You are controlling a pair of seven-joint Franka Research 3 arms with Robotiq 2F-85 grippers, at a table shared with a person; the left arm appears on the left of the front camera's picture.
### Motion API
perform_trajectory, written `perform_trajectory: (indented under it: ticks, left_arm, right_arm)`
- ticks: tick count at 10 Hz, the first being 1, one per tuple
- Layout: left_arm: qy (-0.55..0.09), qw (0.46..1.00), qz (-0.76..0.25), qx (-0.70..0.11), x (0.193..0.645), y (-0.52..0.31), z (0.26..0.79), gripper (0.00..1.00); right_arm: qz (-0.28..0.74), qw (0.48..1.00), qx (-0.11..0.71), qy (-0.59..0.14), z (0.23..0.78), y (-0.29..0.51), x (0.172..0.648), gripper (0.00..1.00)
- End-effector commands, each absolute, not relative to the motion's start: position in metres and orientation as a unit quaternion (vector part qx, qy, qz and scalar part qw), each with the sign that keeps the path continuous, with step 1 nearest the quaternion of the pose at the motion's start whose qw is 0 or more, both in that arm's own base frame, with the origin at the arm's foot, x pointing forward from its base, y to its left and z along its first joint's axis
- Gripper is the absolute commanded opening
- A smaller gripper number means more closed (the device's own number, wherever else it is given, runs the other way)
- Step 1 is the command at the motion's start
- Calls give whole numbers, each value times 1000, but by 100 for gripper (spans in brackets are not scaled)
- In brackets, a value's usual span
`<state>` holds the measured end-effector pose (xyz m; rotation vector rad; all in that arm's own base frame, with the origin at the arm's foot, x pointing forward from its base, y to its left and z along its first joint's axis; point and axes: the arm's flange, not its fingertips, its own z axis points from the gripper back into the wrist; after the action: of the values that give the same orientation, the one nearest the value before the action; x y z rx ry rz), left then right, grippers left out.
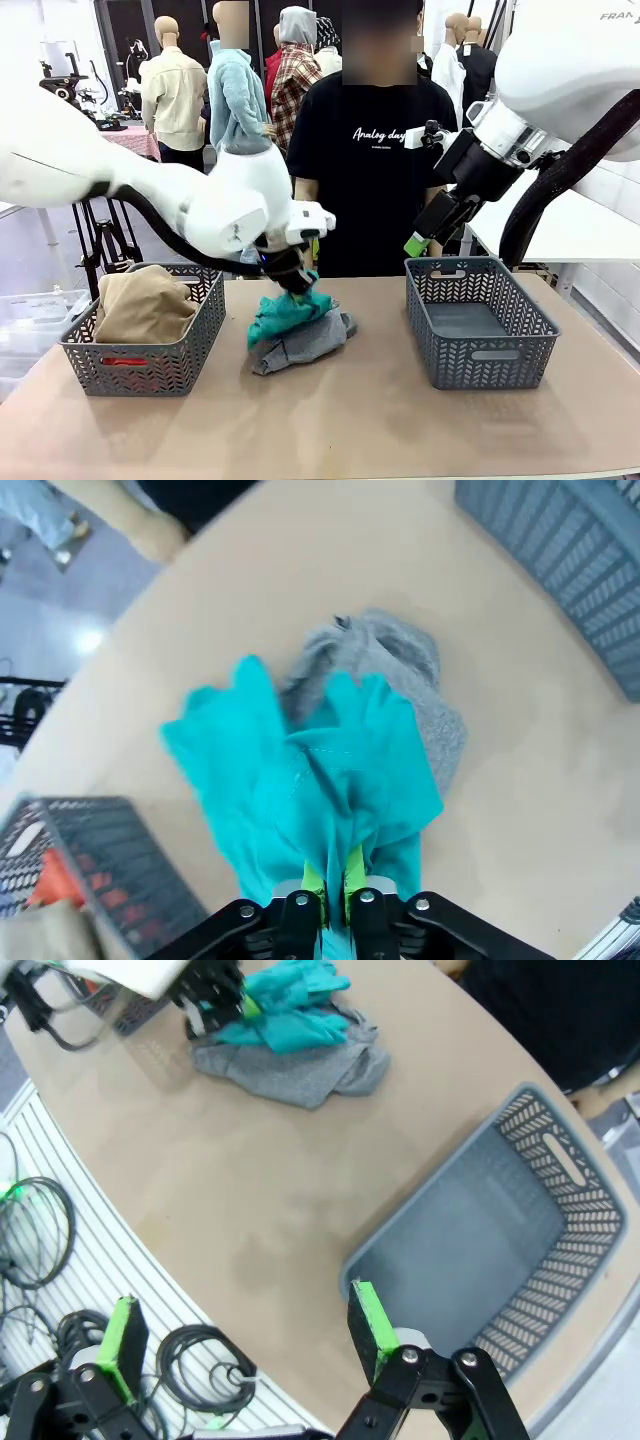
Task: Sort the tops and bottoms.
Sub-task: Lift clothes from the center of the table with your left hand.
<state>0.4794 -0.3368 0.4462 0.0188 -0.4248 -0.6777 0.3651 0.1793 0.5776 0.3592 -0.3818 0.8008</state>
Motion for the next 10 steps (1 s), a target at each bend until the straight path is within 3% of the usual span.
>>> perform_trajectory:
  ticks: [1,5,7,10]
  left_arm:
    - [-249,923,-293,20,455,-309,494,0]
    - [-376,881,-286,37,416,-285,592,0]
    - [-392,869,-300,31,398,-283,603,0]
    - [-365,883,-294,28,413,-287,613,0]
  right_arm:
    - [387,888,169,-184,578,179,366,100]
    - [387,888,169,-184,578,179,366,100]
    - [387,888,169,-184,578,179,366,100]
    - [387,888,169,-184,578,179,366,100]
